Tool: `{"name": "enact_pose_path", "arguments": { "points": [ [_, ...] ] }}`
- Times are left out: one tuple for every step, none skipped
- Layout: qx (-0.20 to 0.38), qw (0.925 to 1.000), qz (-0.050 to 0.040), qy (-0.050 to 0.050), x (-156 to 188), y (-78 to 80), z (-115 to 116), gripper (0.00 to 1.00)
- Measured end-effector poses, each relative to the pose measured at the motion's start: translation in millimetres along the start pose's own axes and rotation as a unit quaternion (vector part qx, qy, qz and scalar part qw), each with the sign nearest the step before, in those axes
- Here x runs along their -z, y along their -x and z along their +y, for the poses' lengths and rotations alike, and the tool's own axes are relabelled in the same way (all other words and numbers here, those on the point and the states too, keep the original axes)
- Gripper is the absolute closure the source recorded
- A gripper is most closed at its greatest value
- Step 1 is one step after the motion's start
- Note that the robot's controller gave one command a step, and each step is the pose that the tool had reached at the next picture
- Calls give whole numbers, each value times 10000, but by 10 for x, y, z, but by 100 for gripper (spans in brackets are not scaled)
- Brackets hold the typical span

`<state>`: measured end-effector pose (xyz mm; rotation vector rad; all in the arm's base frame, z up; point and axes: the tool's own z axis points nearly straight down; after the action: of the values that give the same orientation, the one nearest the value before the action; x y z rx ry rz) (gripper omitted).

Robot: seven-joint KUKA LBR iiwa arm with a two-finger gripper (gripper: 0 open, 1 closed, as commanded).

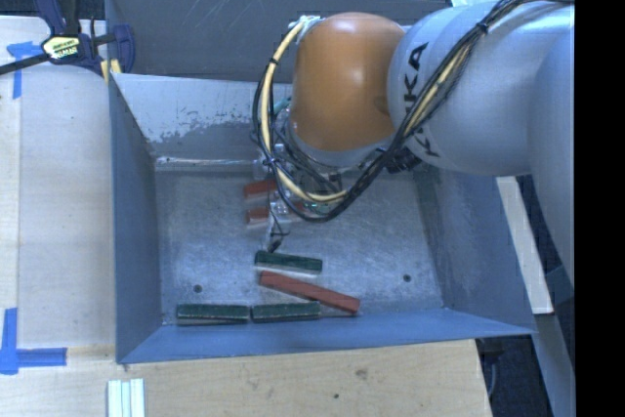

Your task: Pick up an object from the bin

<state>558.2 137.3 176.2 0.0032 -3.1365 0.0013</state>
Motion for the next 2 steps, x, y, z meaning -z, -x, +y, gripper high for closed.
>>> {"name": "enact_pose_path", "arguments": {
  "points": [
    [552,9985,-49,-17,-228,405,-840,0],
    [-740,9972,-54,12,-1053,263,-863,0]
  ]
}}
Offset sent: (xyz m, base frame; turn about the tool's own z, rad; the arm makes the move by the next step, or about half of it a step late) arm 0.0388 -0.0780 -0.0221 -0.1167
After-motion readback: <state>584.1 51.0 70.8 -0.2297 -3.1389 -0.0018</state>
